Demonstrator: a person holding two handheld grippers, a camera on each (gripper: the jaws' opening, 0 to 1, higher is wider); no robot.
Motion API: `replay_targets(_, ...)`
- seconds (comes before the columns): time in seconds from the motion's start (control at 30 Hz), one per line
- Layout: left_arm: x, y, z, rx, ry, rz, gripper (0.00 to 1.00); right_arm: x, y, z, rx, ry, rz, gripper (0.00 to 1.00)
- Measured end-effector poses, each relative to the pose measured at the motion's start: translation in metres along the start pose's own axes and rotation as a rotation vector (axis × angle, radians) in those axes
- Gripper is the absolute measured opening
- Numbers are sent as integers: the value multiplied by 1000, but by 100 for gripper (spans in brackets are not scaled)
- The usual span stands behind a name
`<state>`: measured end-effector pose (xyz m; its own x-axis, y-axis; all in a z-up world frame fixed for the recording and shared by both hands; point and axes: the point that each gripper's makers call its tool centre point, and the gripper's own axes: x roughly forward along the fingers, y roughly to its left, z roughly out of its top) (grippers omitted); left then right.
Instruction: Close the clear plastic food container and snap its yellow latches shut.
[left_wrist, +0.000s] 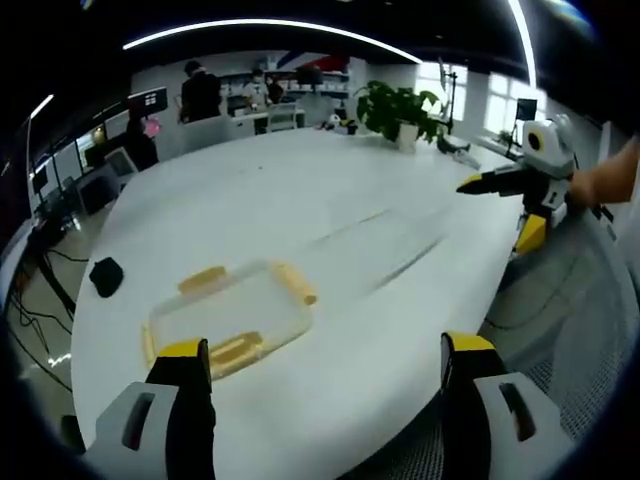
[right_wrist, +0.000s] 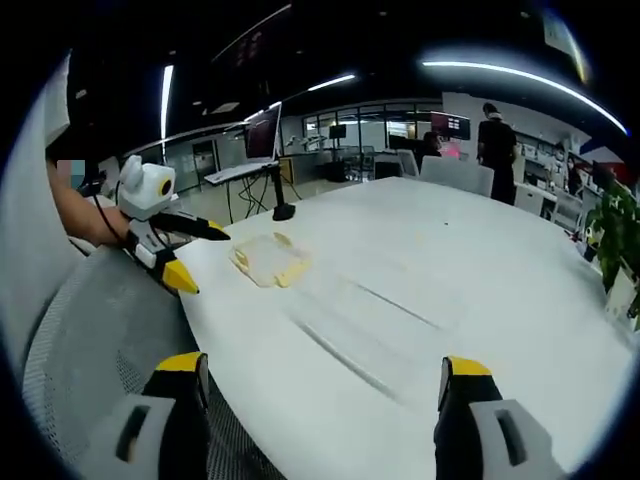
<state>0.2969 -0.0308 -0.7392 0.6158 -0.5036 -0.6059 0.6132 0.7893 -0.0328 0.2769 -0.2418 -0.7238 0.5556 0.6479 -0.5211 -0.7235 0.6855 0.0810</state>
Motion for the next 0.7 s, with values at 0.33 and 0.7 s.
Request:
replay_targets(0.33,-1,0,2,1,-4,0,92,-1,-1,1,-3,0,-3,95)
replay_targets(0.7,0,-1,1,5,-1,-4,92,-1,-1,1,-4,2,-6,95)
